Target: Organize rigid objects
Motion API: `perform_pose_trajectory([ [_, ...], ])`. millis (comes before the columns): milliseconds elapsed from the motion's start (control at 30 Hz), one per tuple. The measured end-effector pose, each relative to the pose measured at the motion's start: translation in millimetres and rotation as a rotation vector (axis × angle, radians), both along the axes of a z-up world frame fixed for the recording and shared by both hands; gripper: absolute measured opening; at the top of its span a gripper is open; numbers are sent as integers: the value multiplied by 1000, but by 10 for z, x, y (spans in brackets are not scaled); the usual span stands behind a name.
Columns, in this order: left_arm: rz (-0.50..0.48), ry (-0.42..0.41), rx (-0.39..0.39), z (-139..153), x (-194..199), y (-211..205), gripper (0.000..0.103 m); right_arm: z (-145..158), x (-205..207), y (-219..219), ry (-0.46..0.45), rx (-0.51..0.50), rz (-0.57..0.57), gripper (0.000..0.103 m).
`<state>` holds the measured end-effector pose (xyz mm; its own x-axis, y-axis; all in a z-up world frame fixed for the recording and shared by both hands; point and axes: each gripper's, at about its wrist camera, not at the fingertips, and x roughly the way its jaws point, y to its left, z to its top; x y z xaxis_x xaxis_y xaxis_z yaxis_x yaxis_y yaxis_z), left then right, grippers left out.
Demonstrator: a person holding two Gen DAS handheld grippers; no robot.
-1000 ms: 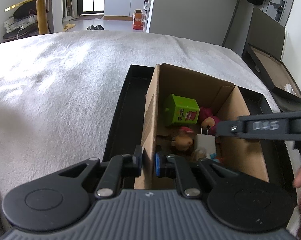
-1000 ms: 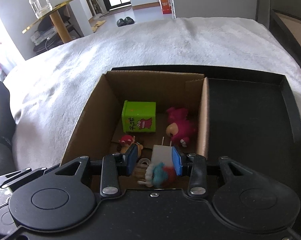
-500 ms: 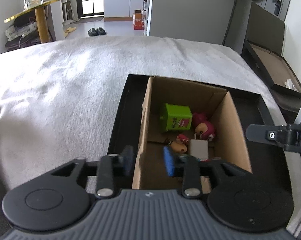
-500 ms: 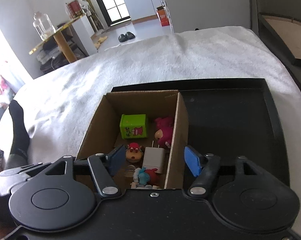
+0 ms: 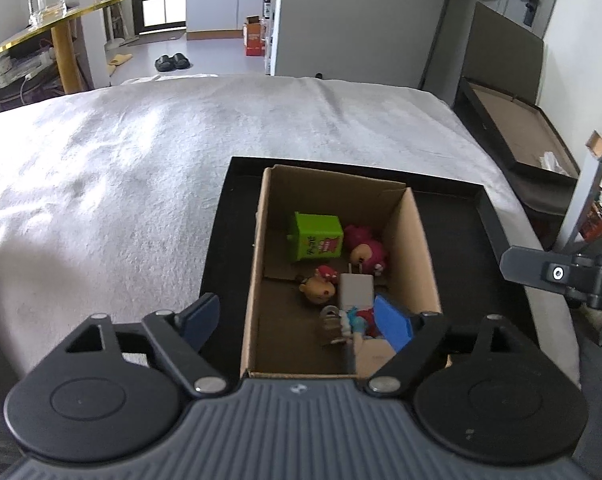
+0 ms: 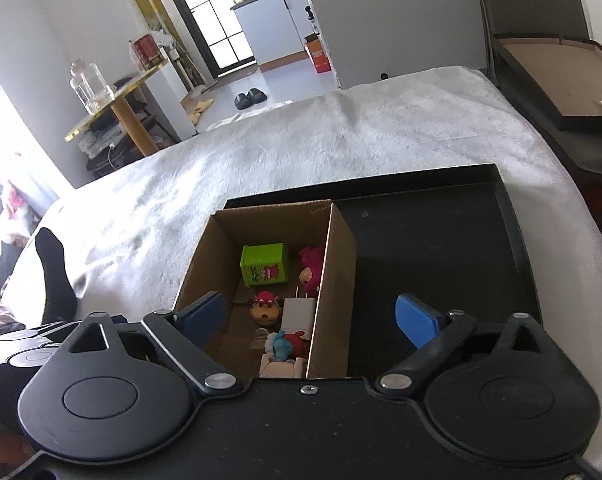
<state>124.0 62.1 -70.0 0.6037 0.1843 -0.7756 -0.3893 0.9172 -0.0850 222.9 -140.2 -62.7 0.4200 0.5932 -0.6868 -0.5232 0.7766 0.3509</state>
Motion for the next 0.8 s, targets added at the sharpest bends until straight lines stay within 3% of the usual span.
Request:
perform_pose_trajectory([
  [133, -14, -10, -17, 100, -33, -45, 88, 68, -46, -102, -5, 25, -18, 103],
  [300, -52, -42, -52, 192, -94, -146, 88, 146, -108, -230, -15, 46, -31, 103],
  [800, -119, -125, -49, 442, -378, -367, 89, 441, -337, -650, -94, 51, -107, 103],
])
